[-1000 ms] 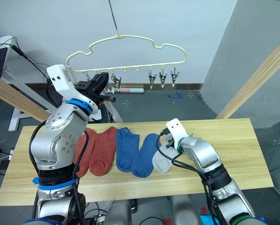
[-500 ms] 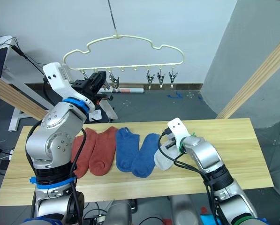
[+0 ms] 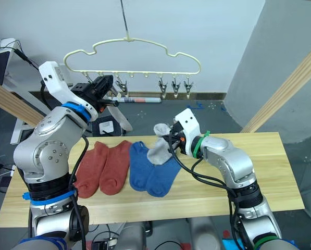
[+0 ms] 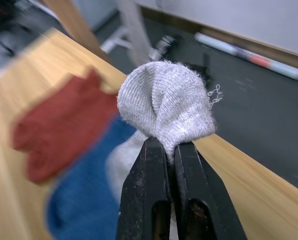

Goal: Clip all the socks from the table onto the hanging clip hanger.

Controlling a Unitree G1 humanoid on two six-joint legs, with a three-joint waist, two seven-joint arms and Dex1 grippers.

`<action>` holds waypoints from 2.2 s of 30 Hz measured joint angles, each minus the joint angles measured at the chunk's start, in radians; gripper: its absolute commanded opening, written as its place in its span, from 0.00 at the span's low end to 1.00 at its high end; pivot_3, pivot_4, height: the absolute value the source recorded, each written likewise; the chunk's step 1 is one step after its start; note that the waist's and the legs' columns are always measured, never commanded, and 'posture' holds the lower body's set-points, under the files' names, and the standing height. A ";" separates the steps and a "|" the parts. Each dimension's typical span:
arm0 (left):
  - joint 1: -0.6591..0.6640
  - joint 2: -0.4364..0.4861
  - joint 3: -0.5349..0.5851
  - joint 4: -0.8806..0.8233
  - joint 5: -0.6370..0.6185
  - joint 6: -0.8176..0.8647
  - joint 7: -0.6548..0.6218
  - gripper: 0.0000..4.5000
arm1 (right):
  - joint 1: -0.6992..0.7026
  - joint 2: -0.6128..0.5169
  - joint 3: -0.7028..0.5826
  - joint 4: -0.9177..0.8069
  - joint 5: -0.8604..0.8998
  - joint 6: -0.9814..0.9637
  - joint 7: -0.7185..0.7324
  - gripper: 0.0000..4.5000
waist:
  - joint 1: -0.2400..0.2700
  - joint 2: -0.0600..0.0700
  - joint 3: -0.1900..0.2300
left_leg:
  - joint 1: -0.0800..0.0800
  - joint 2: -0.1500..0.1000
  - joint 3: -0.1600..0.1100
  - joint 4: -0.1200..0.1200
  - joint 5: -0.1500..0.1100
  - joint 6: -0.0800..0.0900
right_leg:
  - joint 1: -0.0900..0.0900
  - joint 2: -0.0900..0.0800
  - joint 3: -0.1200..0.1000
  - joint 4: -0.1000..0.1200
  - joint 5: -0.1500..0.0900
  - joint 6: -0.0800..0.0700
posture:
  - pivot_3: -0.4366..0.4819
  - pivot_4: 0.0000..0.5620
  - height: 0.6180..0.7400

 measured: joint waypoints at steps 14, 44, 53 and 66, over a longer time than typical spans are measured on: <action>-0.038 0.008 0.054 0.014 -0.118 0.097 0.021 0.00 | -0.138 0.184 0.005 0.213 0.027 -0.124 0.003 0.00 | 0.016 0.000 0.000 | 0.000 0.001 0.000 0.000 0.000 0.000 | -0.001 0.000 -0.001 0.001 0.000 0.000 | 0.32 0.63 1.00; -0.064 0.018 0.093 0.020 -0.257 0.189 0.089 0.00 | -0.295 0.294 -0.040 0.501 0.021 -0.326 0.019 0.00 | 0.029 0.000 0.000 | 0.000 0.000 -0.001 0.000 0.000 -0.001 | -0.001 -0.001 -0.002 0.001 0.001 -0.001 | 0.35 0.57 1.00; -0.058 0.018 0.093 0.015 -0.259 0.189 0.091 0.00 | -0.312 0.298 -0.043 0.546 0.021 -0.344 0.021 0.00 | 0.030 0.000 0.000 | 0.000 0.000 -0.001 0.000 0.000 -0.001 | -0.001 -0.001 -0.002 0.002 0.001 -0.002 | 0.37 0.55 1.00; -0.048 0.020 0.092 0.006 -0.259 0.185 0.091 0.00 | -0.379 0.334 -0.053 0.656 0.020 -0.406 0.023 0.00 | 0.039 0.000 -0.001 | 0.000 0.000 0.000 0.001 0.000 -0.001 | -0.001 -0.001 -0.002 0.002 0.001 -0.002 | 0.38 0.55 1.00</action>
